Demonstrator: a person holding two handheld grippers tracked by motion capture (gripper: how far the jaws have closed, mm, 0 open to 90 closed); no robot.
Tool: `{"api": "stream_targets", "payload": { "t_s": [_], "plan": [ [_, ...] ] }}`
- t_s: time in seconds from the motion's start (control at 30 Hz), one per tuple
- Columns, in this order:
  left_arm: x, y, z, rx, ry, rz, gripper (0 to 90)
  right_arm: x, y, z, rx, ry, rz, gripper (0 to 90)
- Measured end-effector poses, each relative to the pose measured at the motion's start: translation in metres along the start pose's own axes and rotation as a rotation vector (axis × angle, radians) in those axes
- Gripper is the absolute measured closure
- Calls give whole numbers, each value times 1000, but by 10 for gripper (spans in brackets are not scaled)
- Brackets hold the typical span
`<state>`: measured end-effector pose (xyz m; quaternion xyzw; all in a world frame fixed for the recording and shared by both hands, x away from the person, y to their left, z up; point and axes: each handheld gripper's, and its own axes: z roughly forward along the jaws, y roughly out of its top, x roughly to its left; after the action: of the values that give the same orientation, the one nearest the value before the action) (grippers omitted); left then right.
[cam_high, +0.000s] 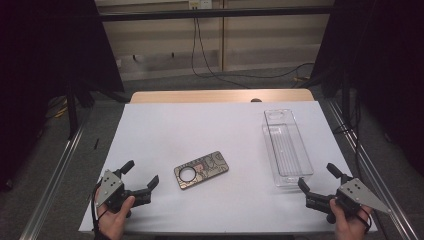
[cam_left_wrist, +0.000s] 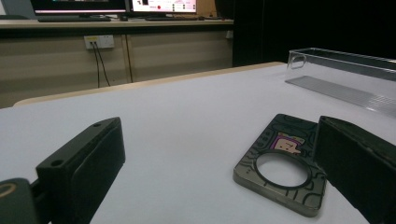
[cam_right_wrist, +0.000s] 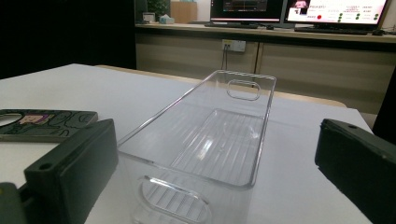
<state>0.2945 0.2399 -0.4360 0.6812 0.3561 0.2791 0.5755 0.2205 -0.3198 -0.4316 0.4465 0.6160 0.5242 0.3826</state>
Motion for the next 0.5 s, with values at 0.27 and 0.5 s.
{"api": "stream_targets", "payload": {
  "t_s": [0.27,0.5],
  "plan": [
    [-1,1,-4,-2,1,1,26,1,0,2,1,9,-1,0],
    [-2,2,-3,7,-22,18,35,1,1,3,2,8,-2,0]
  ]
}}
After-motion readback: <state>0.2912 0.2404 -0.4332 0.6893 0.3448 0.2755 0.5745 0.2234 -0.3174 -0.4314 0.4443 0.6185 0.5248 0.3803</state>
